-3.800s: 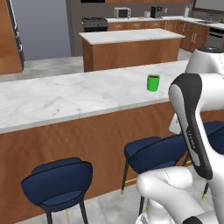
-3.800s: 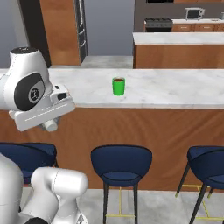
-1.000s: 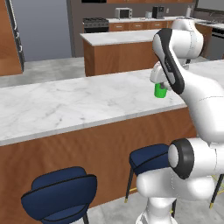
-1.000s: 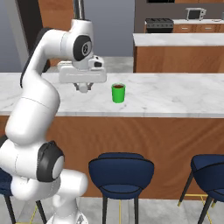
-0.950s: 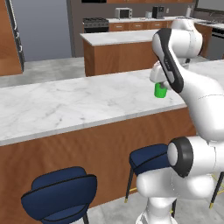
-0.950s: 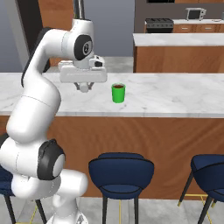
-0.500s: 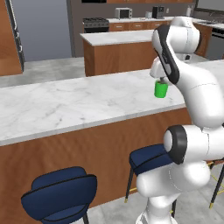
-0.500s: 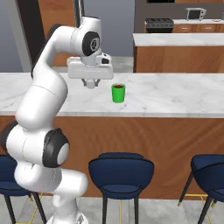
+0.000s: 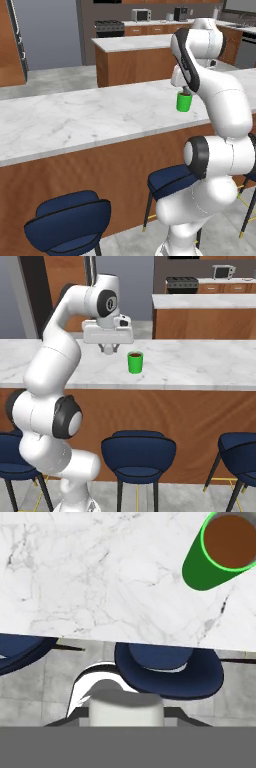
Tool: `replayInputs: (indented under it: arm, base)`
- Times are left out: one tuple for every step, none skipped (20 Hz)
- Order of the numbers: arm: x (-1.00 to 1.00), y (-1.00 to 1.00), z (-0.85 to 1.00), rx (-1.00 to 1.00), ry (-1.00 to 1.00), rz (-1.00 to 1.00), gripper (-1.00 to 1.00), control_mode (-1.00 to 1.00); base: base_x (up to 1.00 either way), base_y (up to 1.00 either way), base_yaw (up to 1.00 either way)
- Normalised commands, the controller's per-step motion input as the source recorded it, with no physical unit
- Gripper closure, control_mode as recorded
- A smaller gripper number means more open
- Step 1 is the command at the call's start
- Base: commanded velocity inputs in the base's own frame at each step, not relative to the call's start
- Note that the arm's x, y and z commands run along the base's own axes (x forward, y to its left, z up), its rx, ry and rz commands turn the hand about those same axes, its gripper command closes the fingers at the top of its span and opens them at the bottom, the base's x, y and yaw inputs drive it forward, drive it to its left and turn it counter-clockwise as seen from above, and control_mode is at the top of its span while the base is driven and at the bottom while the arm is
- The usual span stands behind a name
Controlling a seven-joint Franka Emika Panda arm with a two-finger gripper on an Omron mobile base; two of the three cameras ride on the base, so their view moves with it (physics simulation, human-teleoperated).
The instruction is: Pick up the marshmallow and place it in the cup of hot chocolate on the dining counter.
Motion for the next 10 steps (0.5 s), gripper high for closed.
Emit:
replayInputs:
  arm:
    - [0.21, 0.00, -0.06, -0.07, 0.00, 0.00, 1.00, -1.00]
    - [0.21, 0.00, -0.08, -0.07, 0.00, 0.00, 1.00, -1.00]
    - [0.23, 0.00, -0.09, -0.07, 0.00, 0.00, 1.00, -1.00]
    - [0.19, -0.02, -0.09, -0.07, 0.00, 0.00, 1.00, -1.00]
    - [0.17, -0.06, -0.06, -0.06, 0.00, 0.00, 1.00, -1.00]
    - [0.15, -0.09, -0.04, -0.05, 0.00, 0.00, 1.00, -1.00]
    - [0.19, -0.09, -0.06, -0.04, 0.00, 0.00, 1.00, -1.00]
    - [0.19, -0.08, -0.04, -0.03, 0.00, 0.00, 1.00, -1.00]
    - [0.19, -0.07, -0.04, -0.02, 0.00, 0.00, 1.00, -1.00]
    - [0.22, -0.08, -0.03, -0.01, 0.00, 0.00, 1.00, -1.00]
  base:
    - [0.00, 0.00, 0.00]
    - [0.00, 0.00, 0.00]
    - [0.00, 0.00, 0.00]
    - [0.00, 0.00, 0.00]
    - [0.00, 0.00, 0.00]
    - [0.00, 0.00, 0.00]
    - [0.00, 0.00, 0.00]
    - [0.00, 0.00, 0.00]
    - [0.00, 0.00, 0.00]
    - [0.00, 0.00, 0.00]
